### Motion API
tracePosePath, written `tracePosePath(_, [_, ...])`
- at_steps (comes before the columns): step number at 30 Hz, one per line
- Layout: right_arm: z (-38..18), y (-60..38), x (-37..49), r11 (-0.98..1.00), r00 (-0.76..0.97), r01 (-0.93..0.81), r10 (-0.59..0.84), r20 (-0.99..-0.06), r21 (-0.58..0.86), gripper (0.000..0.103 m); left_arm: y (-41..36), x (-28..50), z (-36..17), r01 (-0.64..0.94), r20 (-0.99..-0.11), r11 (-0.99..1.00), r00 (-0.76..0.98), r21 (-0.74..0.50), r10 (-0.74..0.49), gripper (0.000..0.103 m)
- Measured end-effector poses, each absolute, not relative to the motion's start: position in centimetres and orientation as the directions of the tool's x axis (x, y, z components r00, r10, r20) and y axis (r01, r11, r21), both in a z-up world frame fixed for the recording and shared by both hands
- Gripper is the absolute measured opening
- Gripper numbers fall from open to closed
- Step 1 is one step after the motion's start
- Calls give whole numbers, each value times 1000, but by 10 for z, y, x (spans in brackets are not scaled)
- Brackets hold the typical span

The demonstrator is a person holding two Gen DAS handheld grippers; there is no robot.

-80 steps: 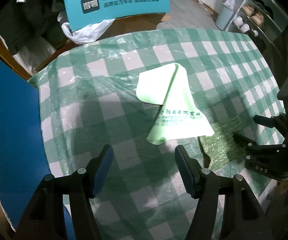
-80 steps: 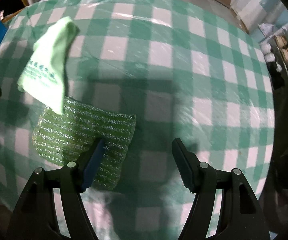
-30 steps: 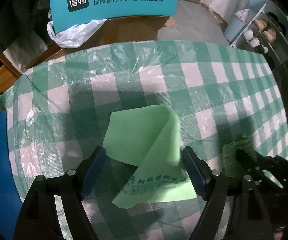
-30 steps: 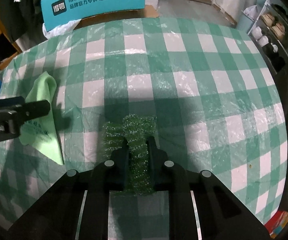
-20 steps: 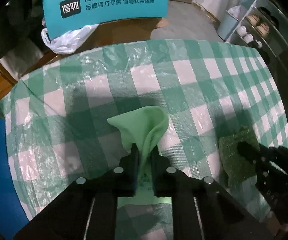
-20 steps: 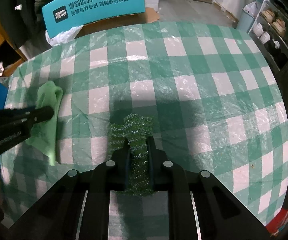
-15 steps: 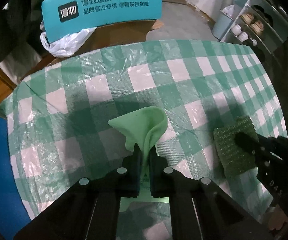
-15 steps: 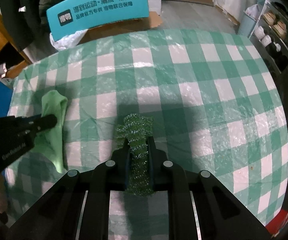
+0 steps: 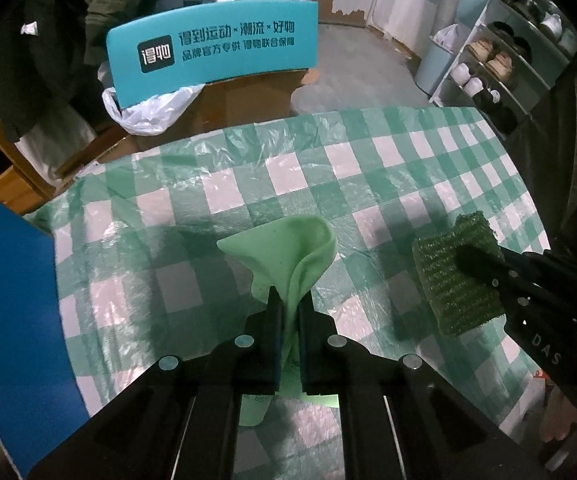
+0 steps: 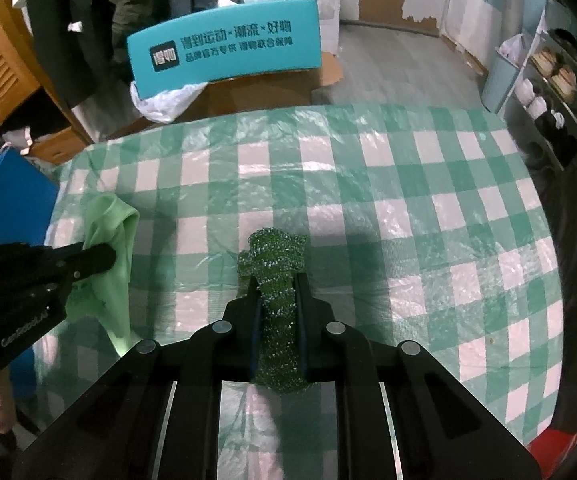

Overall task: Organize soft objects
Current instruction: 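Lift both held items and carry them over the cardboard box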

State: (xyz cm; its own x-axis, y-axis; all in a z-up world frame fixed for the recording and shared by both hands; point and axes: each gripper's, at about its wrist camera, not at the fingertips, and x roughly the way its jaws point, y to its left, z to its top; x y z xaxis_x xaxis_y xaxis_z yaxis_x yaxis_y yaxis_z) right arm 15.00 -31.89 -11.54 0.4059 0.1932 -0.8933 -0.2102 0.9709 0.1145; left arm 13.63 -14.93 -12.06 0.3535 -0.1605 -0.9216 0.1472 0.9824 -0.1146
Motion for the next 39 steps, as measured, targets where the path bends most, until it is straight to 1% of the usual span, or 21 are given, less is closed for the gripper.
tracePosePath(14, [-74, -303, 128, 959, 453, -256, 226, -863, 117, 12, -140, 108, -84, 149, -902, 985, 408, -88, -142, 6])
tracePosePath(29, [-30, -278, 101, 936, 497, -329, 283, -820, 124, 12, -117, 69, -35, 135, -865, 986, 478, -96, -150, 7])
tracePosePath(39, [-9, -253, 86, 914, 511, -388, 321, -798, 119, 12, -95, 49, -13, 119, -844, 989, 518, -90, -139, 7])
